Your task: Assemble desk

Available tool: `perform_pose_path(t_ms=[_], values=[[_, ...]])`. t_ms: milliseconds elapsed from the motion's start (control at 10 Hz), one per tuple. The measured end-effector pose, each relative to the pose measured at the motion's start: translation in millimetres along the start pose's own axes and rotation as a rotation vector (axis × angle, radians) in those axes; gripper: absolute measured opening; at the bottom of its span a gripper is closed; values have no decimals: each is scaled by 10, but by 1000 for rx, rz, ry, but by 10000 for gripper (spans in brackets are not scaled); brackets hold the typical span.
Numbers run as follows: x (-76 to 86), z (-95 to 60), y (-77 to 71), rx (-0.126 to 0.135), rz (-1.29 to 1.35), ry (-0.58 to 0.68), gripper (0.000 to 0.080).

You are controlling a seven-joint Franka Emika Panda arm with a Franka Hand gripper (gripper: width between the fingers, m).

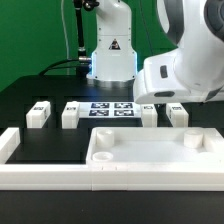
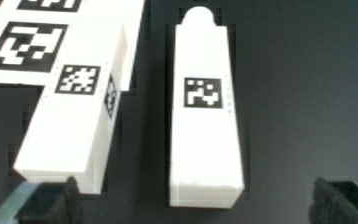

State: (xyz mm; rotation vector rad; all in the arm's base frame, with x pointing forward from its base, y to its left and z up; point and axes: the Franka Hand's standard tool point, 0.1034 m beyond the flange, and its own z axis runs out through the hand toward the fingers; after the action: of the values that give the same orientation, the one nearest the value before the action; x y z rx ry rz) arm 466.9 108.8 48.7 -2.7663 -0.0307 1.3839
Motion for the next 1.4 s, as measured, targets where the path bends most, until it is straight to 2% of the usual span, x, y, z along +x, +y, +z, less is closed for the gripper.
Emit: perform_pose_path(t_ms=[300,600,800,900,1000,1100,1200,1400], values=[[26,21,-12,2,-3,7,649],[134,244,-45,3,-5,-11,649],[150,364,-74,-7,-12,-12,649],[156,347,-73,-6,-11,-9,524],[157,349,-74,-6,-12,-9,524],[158,351,-74,-6,-12,-9,384],[158,351,-75,-6,-12,-9,282],[158,351,-75,-6,-12,-9,284]])
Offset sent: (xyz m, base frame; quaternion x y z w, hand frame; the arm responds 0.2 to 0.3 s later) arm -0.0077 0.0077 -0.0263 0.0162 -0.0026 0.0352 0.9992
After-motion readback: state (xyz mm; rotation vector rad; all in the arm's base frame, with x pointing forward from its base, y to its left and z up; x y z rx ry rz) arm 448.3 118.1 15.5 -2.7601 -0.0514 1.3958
